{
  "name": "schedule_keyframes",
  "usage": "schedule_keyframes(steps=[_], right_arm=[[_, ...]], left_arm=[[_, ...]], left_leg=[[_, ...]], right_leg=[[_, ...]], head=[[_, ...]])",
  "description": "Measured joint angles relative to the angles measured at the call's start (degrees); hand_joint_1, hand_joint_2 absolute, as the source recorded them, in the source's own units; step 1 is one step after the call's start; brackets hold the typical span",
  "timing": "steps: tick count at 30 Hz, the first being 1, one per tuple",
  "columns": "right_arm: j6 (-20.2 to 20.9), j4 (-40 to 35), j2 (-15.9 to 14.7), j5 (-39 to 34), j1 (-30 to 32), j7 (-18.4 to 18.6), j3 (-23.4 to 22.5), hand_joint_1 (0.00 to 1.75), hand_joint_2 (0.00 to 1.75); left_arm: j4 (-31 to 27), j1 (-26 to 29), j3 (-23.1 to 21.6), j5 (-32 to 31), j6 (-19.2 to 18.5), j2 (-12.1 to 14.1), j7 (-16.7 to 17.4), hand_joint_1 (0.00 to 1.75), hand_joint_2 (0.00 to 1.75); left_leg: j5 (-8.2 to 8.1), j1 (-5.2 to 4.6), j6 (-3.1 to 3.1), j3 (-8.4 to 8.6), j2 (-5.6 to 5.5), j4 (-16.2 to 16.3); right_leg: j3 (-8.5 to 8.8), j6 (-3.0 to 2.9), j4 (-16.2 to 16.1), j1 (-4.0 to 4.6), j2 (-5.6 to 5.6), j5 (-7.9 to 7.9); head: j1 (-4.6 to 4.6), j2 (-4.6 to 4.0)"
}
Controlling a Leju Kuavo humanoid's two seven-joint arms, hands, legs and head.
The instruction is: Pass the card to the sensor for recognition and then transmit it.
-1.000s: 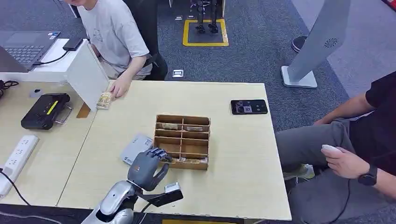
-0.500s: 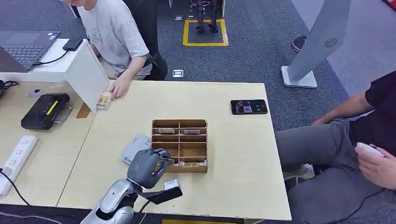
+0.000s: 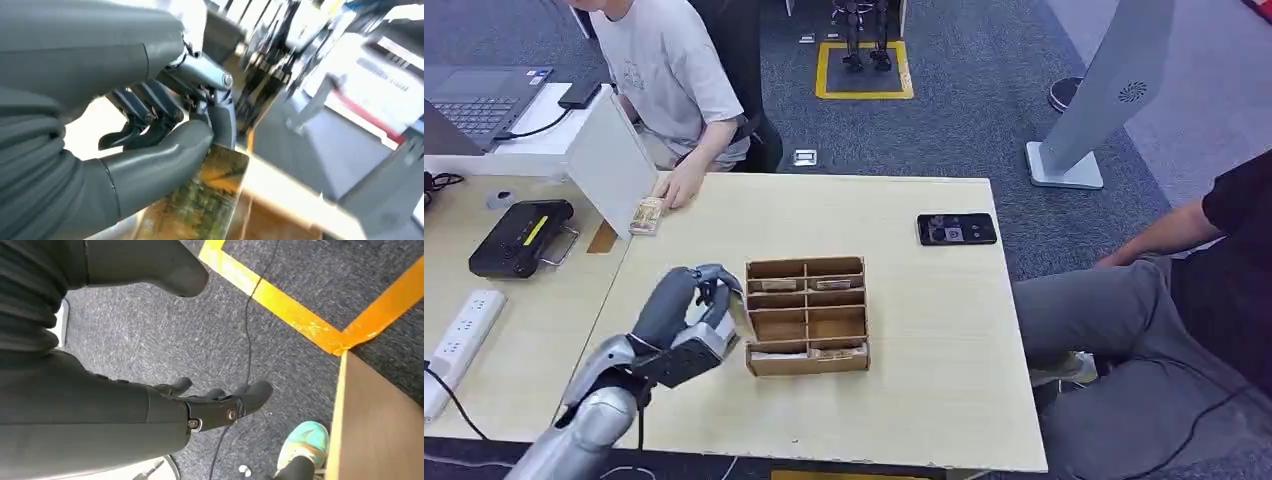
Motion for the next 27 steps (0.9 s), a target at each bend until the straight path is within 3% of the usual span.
schedule_keyframes(steps=[5,9,14,19,25,27], right_arm=[[-0.22,0.46,-0.28,-0.96,0.27,-0.74,0.09,0.00,1.75],[-0.24,0.79,-0.33,-1.27,0.28,-0.87,0.13,0.00,1.75],[-0.48,1.09,-0.33,-1.42,0.26,-0.85,0.20,0.00,1.75],[-0.50,1.22,-0.33,-1.36,0.24,-0.44,0.83,0.00,1.75],[-0.46,1.22,-0.33,-1.24,0.15,-0.33,1.60,0.00,1.75],[-0.44,1.22,-0.33,-1.24,0.14,-0.13,1.70,0.00,1.75]], left_arm=[[-8.17,-5.45,6.20,5.05,-4.15,6.00,-0.09,1.75,1.75],[-11.90,-7.41,10.15,5.55,-4.57,8.60,0.39,1.75,1.75],[-13.39,-7.40,11.73,1.26,-2.00,9.21,0.70,1.75,1.75],[-11.06,-7.03,11.73,-13.33,4.46,8.95,6.62,1.75,1.75],[-6.22,-6.41,11.68,-16.12,6.26,7.81,7.81,1.75,1.75],[-5.26,-6.41,11.68,-18.74,7.08,7.53,9.79,1.75,1.75]], left_leg=[[0.03,0.03,-0.04,0.00,0.01,-0.01],[0.03,0.00,-0.04,0.00,0.01,0.00],[0.02,-0.04,-0.04,-0.01,0.00,0.00],[0.02,-0.04,-0.03,0.01,0.00,0.00],[0.03,-0.02,-0.04,0.01,0.00,0.00],[0.03,-0.02,-0.03,0.01,0.00,0.00]], right_leg=[[0.00,-0.01,0.02,0.03,0.02,0.00],[0.00,-0.01,0.02,0.02,0.02,0.00],[0.01,0.00,0.01,0.00,0.01,0.00],[0.00,0.00,0.00,-0.04,0.01,0.00],[0.00,-0.01,0.00,-0.02,0.02,0.01],[0.00,-0.01,0.00,-0.03,0.02,0.01]], head=[[0.00,0.00],[0.00,0.00],[0.02,0.00],[0.02,0.00],[0.02,0.00],[0.02,0.00]])
